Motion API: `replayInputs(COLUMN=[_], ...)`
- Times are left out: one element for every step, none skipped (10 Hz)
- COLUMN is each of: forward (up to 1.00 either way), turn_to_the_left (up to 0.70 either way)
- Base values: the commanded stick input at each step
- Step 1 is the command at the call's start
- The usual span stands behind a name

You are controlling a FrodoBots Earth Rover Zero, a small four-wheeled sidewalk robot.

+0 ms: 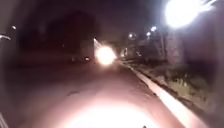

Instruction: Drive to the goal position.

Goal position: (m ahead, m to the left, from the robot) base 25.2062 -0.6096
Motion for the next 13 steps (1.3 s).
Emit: replayInputs(forward=[0.7, 0.7, 0.7, 0.7, 0.7, 0.7, 0.7, 0.7, 0.37, 0.0, 0.0, 0.0, 0.0], turn_to_the_left=[0.01, 0.01, 0.01, 0.01, 0.01, 0.01, 0.01, 0.01, 0.01, 0.0, 0.0, 0.0, 0.0])
